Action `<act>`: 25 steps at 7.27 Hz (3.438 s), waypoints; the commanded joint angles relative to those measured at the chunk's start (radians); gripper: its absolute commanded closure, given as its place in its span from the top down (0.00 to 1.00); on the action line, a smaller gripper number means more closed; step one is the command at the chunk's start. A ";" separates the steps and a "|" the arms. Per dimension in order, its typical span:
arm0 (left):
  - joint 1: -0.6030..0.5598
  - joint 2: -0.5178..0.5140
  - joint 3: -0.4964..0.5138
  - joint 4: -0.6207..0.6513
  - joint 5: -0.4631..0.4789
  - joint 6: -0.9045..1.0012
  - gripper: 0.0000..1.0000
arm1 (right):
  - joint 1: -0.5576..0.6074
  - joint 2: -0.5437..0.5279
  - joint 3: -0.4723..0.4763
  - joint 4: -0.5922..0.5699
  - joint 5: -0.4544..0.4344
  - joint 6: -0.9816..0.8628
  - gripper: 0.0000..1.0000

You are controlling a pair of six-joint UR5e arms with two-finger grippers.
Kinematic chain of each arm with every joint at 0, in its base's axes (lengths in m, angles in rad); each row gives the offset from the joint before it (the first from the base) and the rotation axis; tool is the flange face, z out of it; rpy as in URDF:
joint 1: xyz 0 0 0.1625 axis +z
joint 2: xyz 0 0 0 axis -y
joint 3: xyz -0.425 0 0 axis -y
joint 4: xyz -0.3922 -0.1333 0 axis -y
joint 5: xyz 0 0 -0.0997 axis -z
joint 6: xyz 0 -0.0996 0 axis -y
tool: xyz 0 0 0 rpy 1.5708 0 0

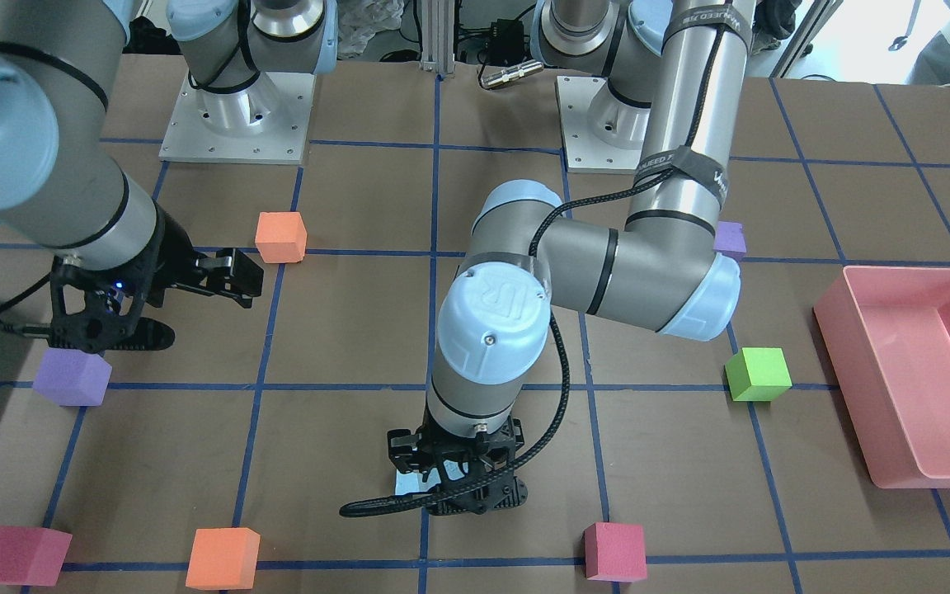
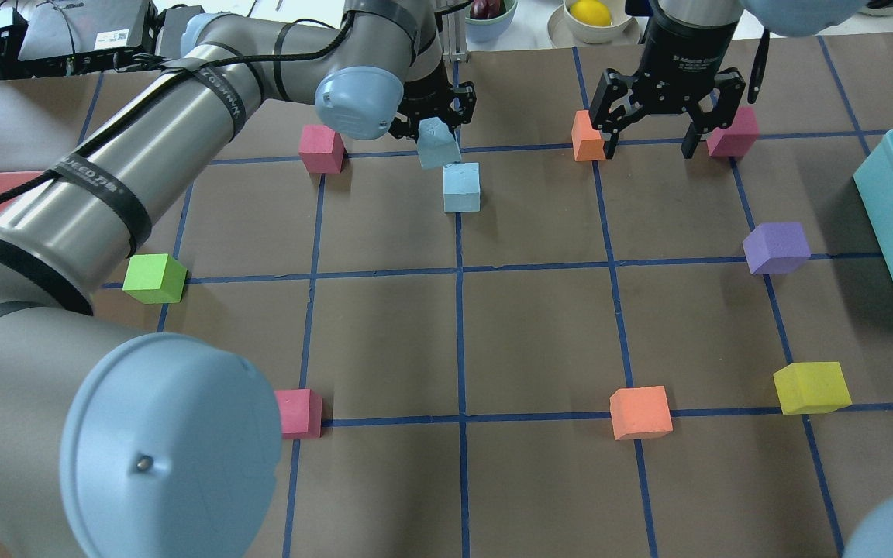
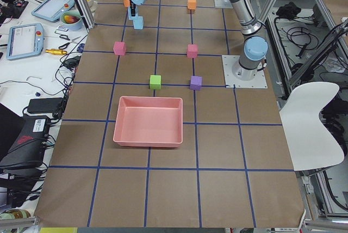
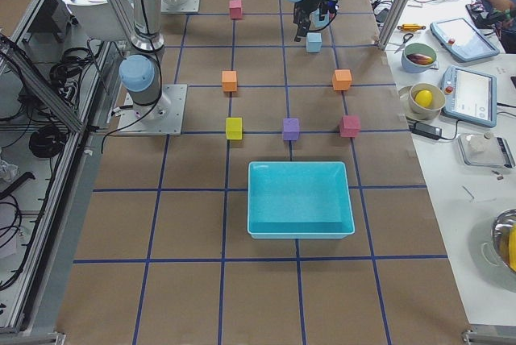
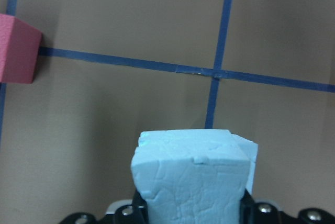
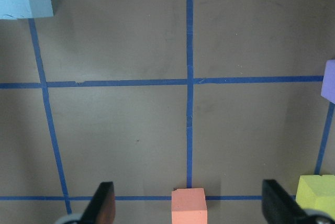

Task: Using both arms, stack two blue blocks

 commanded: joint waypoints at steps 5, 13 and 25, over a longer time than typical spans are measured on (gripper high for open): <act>-0.041 -0.049 0.016 -0.033 0.020 -0.002 0.00 | -0.026 -0.107 0.053 0.010 -0.025 0.013 1.00; -0.023 -0.027 0.028 -0.011 0.006 0.011 1.00 | -0.023 -0.228 0.171 0.002 -0.010 -0.002 1.00; 0.304 0.691 -0.332 -0.426 0.043 0.429 1.00 | 0.023 -0.225 0.176 -0.004 -0.027 -0.002 1.00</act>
